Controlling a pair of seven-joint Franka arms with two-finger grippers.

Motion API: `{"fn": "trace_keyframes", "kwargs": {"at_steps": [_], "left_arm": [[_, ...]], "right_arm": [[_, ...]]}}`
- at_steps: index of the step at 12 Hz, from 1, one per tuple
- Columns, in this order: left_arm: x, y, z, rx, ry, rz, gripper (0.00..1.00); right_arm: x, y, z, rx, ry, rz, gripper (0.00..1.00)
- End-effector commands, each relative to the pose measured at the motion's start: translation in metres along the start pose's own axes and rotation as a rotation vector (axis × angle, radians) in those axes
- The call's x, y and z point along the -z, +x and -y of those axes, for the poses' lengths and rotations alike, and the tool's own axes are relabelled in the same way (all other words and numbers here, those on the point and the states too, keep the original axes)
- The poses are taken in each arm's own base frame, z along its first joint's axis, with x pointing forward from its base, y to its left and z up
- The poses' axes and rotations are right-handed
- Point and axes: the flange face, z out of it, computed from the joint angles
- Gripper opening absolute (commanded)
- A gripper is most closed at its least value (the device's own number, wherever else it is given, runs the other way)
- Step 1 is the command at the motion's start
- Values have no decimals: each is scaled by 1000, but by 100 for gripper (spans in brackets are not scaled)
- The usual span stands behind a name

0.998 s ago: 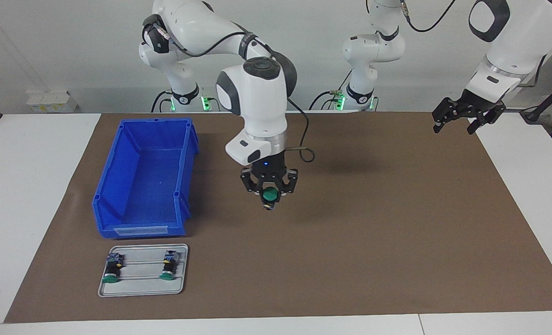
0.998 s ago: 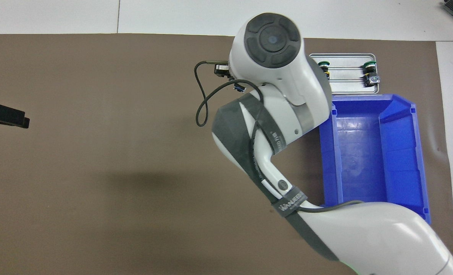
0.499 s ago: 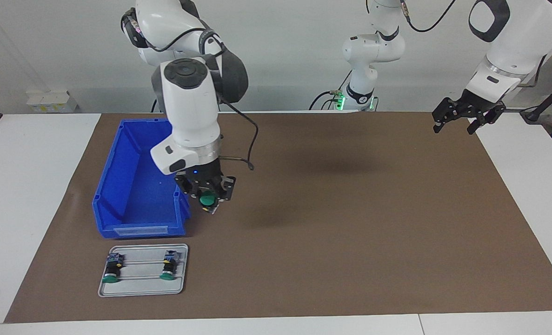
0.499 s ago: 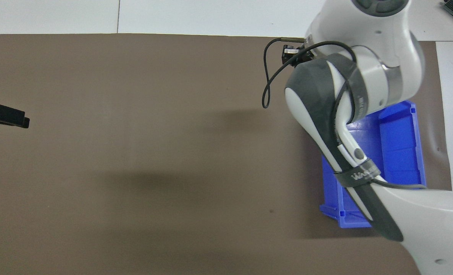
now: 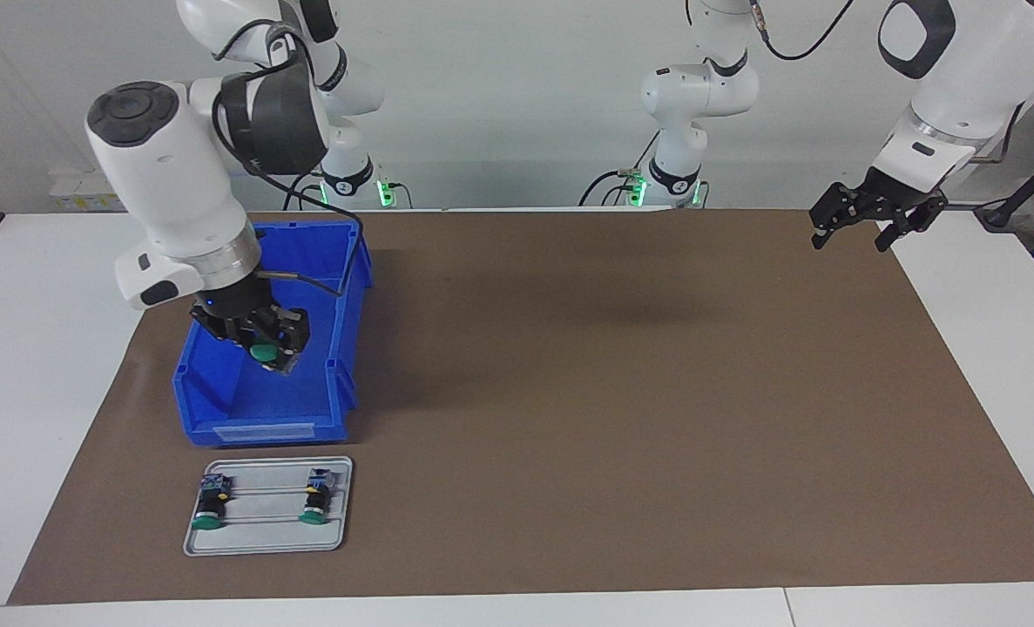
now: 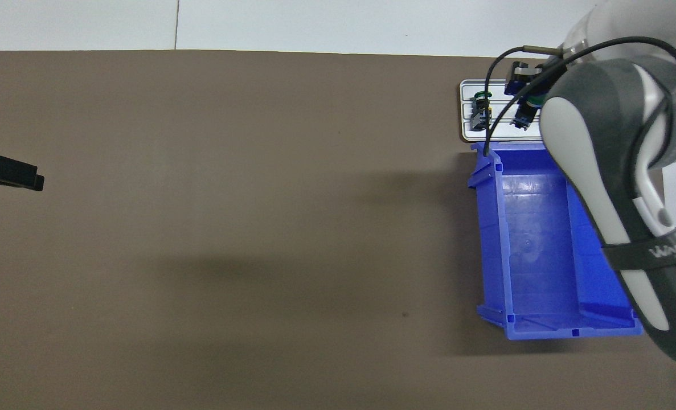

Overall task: Place and press button with both arms
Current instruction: 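Carry the part over the blue bin with the right gripper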

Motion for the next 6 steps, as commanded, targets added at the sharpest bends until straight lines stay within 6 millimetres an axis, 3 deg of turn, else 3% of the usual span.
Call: {"fn": "trace_keyframes", "kwargs": {"at_steps": [1, 6], "left_arm": [[1, -8, 1, 9, 16, -6, 100], [1, -8, 1, 9, 16, -6, 100]], "right_arm": [[-42, -40, -40, 46, 22, -9, 10], [-93, -77, -49, 49, 21, -46, 8]]}}
